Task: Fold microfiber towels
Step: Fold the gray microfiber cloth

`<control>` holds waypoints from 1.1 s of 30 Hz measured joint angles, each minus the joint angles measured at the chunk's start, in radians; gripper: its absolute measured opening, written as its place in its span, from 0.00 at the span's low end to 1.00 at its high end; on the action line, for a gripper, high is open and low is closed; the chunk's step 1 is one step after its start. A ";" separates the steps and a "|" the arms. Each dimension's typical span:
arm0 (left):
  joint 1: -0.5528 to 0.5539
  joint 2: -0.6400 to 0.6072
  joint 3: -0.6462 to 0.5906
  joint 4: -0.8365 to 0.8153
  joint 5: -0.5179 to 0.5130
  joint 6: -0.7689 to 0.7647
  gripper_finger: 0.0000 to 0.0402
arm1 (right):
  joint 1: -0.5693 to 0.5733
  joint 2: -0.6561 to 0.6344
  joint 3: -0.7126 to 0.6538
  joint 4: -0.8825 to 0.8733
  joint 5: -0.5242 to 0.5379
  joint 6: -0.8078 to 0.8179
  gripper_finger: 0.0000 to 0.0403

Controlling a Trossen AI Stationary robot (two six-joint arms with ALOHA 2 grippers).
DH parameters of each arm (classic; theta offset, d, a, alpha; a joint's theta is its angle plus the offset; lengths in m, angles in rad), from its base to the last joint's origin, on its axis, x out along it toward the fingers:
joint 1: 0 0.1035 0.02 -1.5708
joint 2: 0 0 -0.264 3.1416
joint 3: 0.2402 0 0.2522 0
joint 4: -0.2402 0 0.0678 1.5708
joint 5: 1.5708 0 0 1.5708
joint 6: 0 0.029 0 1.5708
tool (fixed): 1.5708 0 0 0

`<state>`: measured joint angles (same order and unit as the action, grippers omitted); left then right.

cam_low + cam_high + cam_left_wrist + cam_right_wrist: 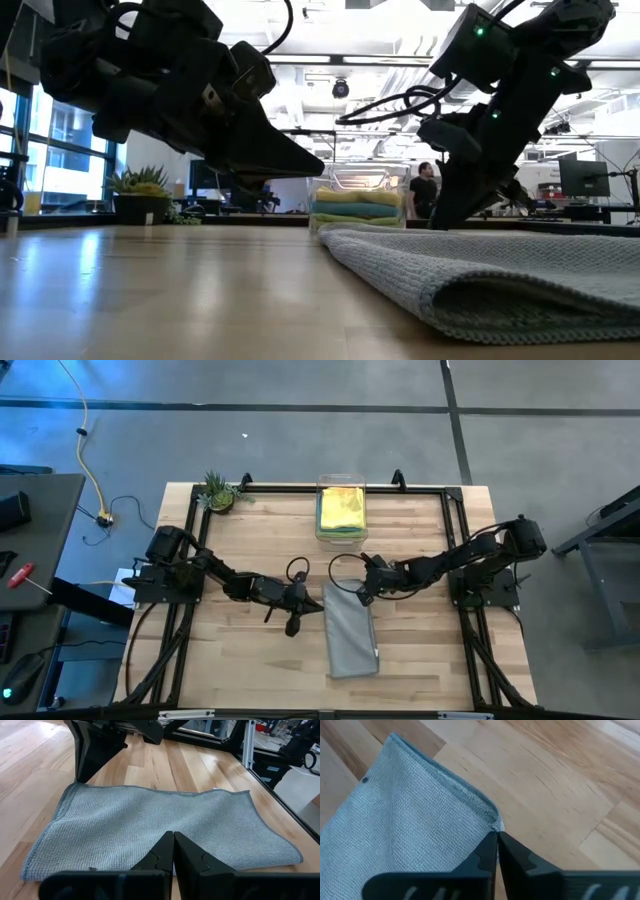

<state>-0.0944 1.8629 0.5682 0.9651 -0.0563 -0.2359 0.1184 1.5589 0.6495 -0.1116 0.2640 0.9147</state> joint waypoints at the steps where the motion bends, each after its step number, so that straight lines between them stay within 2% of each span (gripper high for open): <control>1: 0.000 0.000 0.000 0.000 0.000 0.001 0.00 | 0.000 0.000 0.000 0.000 -0.002 -0.002 0.03; 9: 0.000 0.000 0.000 -0.001 0.000 0.002 0.00 | 0.000 -0.027 0.000 -0.022 0.017 -0.014 0.03; 12: -0.010 0.000 0.000 0.000 0.017 0.035 0.00 | 0.015 -0.062 0.011 -0.071 0.004 -0.058 0.08; 16: -0.060 0.000 0.023 -0.035 0.027 0.108 0.00 | 0.081 -0.122 0.072 -0.187 0.019 -0.135 0.21; 19: -0.110 0.000 0.073 -0.144 0.027 0.151 0.00 | 0.175 -0.148 0.101 -0.235 0.075 -0.213 0.30; 22: -0.163 0.000 0.130 -0.260 0.004 0.190 0.00 | 0.300 -0.147 0.103 -0.228 0.083 -0.280 0.35; 29: -0.250 0.000 0.202 -0.403 -0.061 0.207 0.01 | 0.640 -0.055 0.104 -0.092 0.110 -0.422 0.36; 33: -0.277 0.000 0.223 -0.465 -0.122 0.163 0.03 | 0.756 0.040 0.129 -0.061 0.153 -0.424 0.36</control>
<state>-0.3709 1.8629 0.7908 0.5004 -0.1778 -0.0724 0.8742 1.5986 0.7789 -0.1725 0.4175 0.4905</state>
